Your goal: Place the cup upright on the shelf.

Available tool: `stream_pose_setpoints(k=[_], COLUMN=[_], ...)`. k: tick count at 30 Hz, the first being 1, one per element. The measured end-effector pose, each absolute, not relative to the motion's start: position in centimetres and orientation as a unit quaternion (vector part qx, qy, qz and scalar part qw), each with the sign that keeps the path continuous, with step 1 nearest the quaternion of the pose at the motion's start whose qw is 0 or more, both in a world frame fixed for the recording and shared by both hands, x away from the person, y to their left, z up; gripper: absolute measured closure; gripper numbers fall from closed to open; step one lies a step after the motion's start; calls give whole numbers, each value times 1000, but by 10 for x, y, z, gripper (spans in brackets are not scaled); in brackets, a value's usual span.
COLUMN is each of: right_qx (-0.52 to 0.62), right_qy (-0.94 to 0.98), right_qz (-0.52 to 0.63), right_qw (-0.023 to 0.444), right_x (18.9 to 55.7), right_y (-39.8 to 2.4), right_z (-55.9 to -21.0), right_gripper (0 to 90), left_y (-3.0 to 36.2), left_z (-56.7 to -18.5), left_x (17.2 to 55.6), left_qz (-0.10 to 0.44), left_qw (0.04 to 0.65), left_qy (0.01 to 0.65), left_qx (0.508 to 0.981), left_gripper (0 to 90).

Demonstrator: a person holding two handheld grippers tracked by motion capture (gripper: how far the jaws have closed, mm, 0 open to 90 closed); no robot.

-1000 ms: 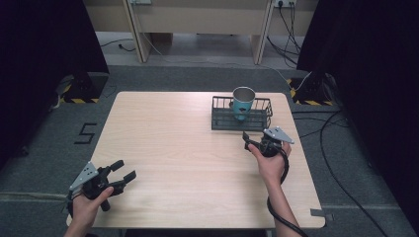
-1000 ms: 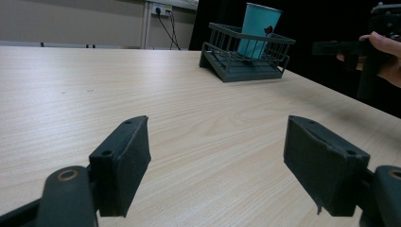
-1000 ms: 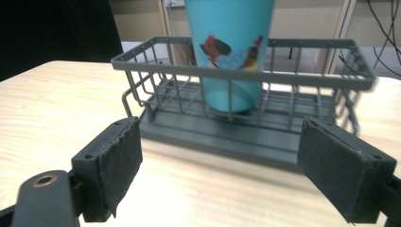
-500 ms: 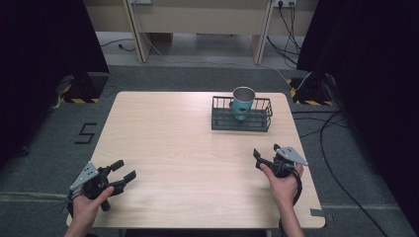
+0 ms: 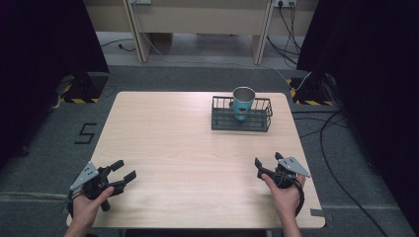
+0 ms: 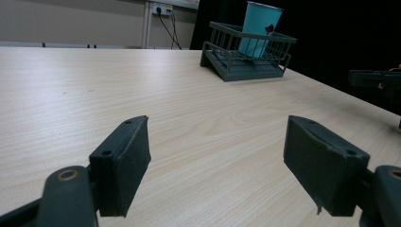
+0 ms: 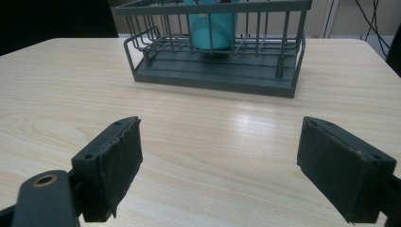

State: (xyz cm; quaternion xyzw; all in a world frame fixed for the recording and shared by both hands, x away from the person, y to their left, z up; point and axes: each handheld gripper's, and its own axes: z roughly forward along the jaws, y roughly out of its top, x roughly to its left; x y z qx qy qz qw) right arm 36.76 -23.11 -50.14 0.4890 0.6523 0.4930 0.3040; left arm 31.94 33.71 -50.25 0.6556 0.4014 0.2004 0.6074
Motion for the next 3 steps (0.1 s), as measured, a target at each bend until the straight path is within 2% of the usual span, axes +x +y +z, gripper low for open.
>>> stream_pose_setpoints(k=[3], right_qx=[489], right_qy=[652], right_qz=[494], right_qw=[303], right_x=[368], right_y=[-231], right_z=[-502], right_gripper=[156], left_y=[337], left_z=[-503], left_x=[320], left_qz=[200], left_qw=[607], left_qy=[402], left_qx=[656], left_gripper=[227])
